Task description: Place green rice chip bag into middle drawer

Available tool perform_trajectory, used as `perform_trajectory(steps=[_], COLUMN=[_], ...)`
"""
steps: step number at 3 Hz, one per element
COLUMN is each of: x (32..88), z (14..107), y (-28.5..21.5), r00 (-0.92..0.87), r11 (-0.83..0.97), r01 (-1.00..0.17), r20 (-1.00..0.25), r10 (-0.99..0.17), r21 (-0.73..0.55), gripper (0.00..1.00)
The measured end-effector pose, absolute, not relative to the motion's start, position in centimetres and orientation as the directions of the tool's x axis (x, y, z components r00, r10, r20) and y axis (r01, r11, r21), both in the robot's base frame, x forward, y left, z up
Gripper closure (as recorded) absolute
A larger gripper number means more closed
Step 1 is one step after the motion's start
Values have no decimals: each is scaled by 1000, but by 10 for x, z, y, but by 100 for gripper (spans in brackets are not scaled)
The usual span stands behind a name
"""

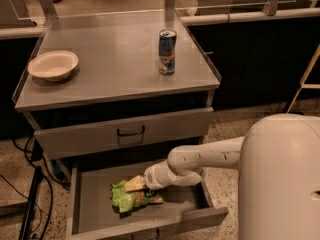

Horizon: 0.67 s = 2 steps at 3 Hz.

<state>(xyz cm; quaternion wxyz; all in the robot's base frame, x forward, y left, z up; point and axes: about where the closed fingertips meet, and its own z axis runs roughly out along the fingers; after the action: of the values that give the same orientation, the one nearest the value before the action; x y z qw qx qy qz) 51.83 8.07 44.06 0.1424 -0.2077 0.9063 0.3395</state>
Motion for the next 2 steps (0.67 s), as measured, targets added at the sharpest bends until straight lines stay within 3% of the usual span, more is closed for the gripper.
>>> perform_trajectory(steps=[2], x=[510], z=[420], y=[85], r00=[-903], r11=[721], r01=[-416], r20=[-347], r10=[-254], r21=[555], gripper=[98])
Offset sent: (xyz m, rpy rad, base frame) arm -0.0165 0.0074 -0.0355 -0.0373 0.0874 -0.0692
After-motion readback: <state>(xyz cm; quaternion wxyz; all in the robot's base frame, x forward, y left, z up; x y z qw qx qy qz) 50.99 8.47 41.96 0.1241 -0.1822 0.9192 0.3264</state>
